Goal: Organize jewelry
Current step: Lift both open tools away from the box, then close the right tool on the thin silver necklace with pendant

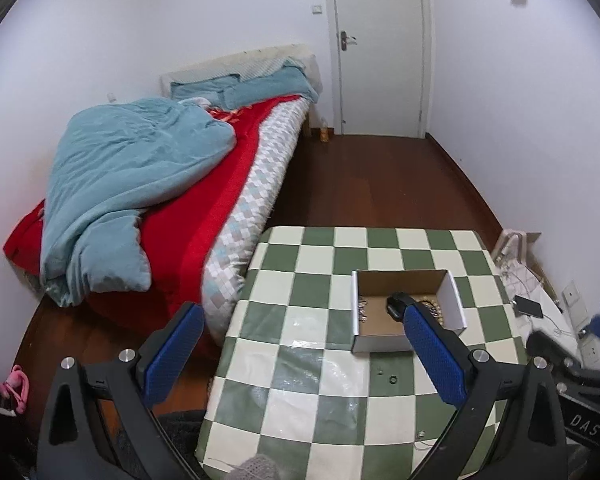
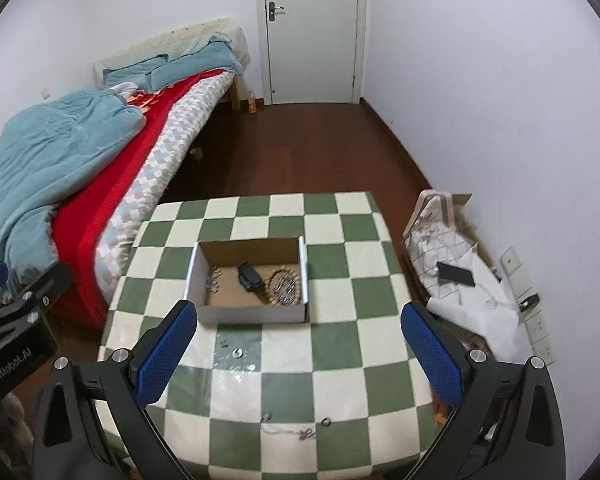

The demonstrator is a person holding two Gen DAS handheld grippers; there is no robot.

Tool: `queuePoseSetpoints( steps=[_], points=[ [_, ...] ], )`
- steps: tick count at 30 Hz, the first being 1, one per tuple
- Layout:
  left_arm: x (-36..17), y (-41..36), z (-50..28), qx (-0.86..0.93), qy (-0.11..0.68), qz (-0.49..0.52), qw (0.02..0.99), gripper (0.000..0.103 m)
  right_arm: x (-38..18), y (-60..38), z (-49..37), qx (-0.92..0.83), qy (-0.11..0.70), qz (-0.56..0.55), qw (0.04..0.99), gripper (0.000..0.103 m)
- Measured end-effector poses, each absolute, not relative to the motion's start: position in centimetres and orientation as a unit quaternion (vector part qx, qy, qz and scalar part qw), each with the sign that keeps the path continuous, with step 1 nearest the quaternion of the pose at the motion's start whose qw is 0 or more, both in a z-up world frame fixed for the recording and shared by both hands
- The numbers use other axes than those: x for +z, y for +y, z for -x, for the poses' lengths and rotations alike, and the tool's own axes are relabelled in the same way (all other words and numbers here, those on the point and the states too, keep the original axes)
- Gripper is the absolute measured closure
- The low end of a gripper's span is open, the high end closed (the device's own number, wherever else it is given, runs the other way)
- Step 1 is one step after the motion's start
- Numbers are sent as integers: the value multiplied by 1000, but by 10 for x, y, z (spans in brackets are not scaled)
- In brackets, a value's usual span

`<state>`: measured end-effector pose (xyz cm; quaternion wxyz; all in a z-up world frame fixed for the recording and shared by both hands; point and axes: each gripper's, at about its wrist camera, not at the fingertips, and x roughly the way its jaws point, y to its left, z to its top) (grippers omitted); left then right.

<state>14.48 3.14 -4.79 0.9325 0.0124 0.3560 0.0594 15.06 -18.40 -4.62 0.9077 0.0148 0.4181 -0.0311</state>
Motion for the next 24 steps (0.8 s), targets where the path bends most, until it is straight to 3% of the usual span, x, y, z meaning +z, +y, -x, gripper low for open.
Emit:
queuePoseSetpoints(
  steps=[7,9,10,15,19,23,24],
  points=[
    [-111,33,-138,99,417,-61,901,0,-126,-215,-136,-34,508,-65,858,2],
    [-135,35,-138,108,440,-73,889,0,-167,-226,-133,-30,554,-84,828,25],
    [-143,34,-137,110,448,-79,884,0,-183,-230,-132,-28,571,-92,815,29],
    [-178,33,-135,116,481,-99,863,0,-262,-233,-120,-17,637,-105,763,33],
    [-189,30,-136,114,496,-102,855,0,-288,-224,-114,-11,648,-100,755,40],
    [-195,26,-138,113,501,-107,852,0,-295,-205,-114,-2,636,-67,769,62],
    [-196,25,-138,112,502,-108,851,0,-294,-201,-115,-4,630,-54,775,81]
  ],
)
